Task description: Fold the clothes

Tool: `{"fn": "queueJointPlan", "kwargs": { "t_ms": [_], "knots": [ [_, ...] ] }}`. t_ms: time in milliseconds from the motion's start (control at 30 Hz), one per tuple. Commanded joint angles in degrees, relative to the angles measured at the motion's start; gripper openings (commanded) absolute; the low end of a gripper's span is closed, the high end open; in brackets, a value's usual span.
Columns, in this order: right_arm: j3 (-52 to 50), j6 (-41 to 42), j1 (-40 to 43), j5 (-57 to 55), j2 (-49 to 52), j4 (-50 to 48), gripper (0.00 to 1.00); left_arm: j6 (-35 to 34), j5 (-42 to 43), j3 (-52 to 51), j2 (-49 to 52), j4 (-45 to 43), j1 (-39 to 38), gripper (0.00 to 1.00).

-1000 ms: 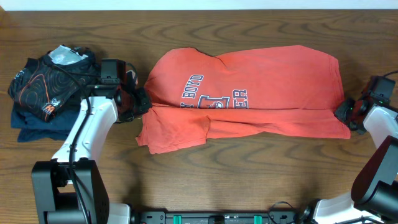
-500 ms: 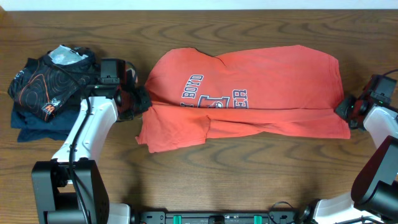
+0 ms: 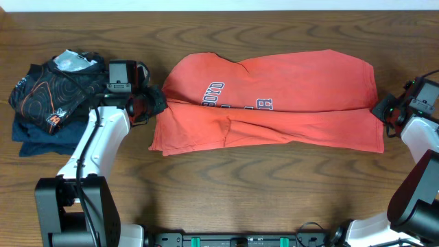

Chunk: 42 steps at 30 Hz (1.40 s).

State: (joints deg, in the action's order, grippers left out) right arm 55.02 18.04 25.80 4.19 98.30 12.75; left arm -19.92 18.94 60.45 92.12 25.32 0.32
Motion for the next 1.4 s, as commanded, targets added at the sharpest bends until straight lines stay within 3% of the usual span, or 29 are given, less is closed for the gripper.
{"fn": "queueJointPlan", "kwargs": {
  "t_ms": [0,167,333,467,500,600,700,767,1000,1367],
  "knots": [
    [1.0,0.3,0.4,0.3,-0.5,-0.1,0.01,-0.8,-0.9,-0.1,0.4,-0.8,0.5,0.06],
    [0.9,0.4,0.4,0.3,-0.1,-0.3,0.01,-0.8,-0.9,-0.1,0.4,-2.1,0.5,0.07],
    [0.9,0.4,0.2,0.4,0.6,-2.6,0.01,-0.8,-0.9,-0.1,0.4,-1.3,0.5,0.17],
    [0.9,0.4,-0.8,0.4,0.7,-5.2,0.01,-0.8,-0.9,-0.2,0.4,1.3,0.5,0.41],
    [0.9,0.4,-1.1,0.4,0.7,-5.7,0.01,-0.8,-0.6,-0.2,0.4,2.1,0.5,0.43],
    [0.9,0.3,-2.0,0.3,0.7,-6.3,0.01,-0.8,2.2,-0.2,0.4,5.7,0.5,0.43],
    [0.9,0.1,-2.3,0.3,1.0,-5.6,0.13,-0.8,4.9,-0.2,0.4,9.4,-0.1,0.43],
    [0.9,-0.2,-2.3,0.2,1.3,-4.0,0.15,-0.6,4.9,-0.2,0.4,10.7,-1.2,0.43],
    [0.7,-2.3,-2.2,0.1,2.4,3.8,0.13,6.7,4.8,-0.2,0.4,8.5,-11.1,0.43],
    [0.3,-2.3,-2.2,-6.9,2.4,14.7,0.1,6.6,1.4,-0.2,5.5,3.1,-22.6,0.44]
  ]
}}
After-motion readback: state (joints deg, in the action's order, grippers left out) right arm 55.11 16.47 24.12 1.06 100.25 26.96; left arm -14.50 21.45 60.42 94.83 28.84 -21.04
